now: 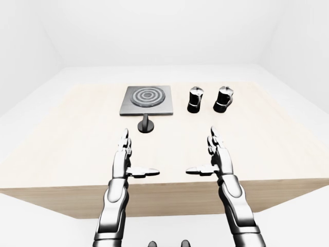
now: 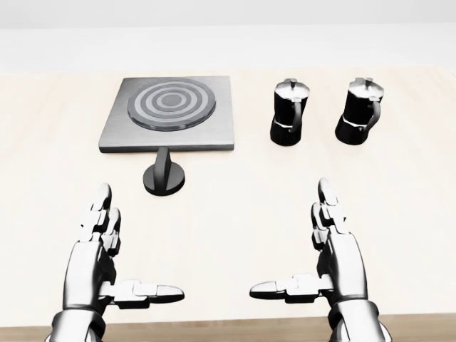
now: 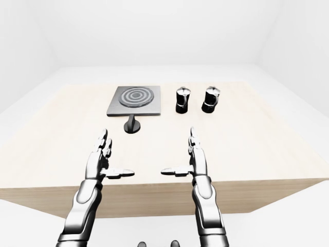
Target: Turn off the stove.
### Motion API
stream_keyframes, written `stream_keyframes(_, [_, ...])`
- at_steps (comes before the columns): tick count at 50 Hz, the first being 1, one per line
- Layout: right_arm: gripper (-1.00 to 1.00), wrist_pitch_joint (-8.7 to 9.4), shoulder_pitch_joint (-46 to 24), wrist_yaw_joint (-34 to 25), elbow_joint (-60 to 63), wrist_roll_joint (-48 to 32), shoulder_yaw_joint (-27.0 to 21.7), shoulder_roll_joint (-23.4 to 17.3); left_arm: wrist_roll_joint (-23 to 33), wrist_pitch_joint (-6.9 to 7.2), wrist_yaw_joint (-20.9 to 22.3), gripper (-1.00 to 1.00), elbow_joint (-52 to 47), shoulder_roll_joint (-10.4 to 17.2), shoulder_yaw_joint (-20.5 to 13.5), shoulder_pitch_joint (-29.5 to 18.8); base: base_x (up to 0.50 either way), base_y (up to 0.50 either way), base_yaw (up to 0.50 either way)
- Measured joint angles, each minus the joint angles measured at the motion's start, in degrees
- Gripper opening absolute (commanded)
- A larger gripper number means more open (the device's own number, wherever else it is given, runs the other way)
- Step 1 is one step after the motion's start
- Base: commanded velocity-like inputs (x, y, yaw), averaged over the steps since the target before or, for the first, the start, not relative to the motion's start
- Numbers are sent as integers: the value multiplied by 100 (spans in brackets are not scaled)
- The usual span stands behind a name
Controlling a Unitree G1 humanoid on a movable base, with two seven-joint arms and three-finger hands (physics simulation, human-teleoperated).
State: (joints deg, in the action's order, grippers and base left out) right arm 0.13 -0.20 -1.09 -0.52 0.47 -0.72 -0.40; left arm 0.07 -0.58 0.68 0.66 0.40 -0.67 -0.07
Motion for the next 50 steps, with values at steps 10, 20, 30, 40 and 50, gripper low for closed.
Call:
stream_keyframes(10, [100, 7, -51, -131, -113, 37, -73, -50, 44, -130, 33, 100, 137, 31, -58, -33, 0, 0, 0])
stream_keyframes(20, [100, 15, -86, -205, -174, 47, -107, -72, 132, -268, -40, 100, 316, 37, -69, -95, 0, 14, 0])
stream_keyframes(30, [100, -14, -118, -233, -253, 63, -120, -79, 236, -378, -116, 100, 479, 47, -60, -136, 1, 18, 0])
stream_keyframes(40, [100, -19, -145, -250, -313, 46, -108, -81, 320, -442, -154, 100, 603, 51, -43, -150, 1, 18, 0])
stream_keyframes(50, [100, 12, -167, -251, -352, 8, -91, -77, 436, -442, -166, 100, 651, 51, -12, -116, 1, 18, 0])
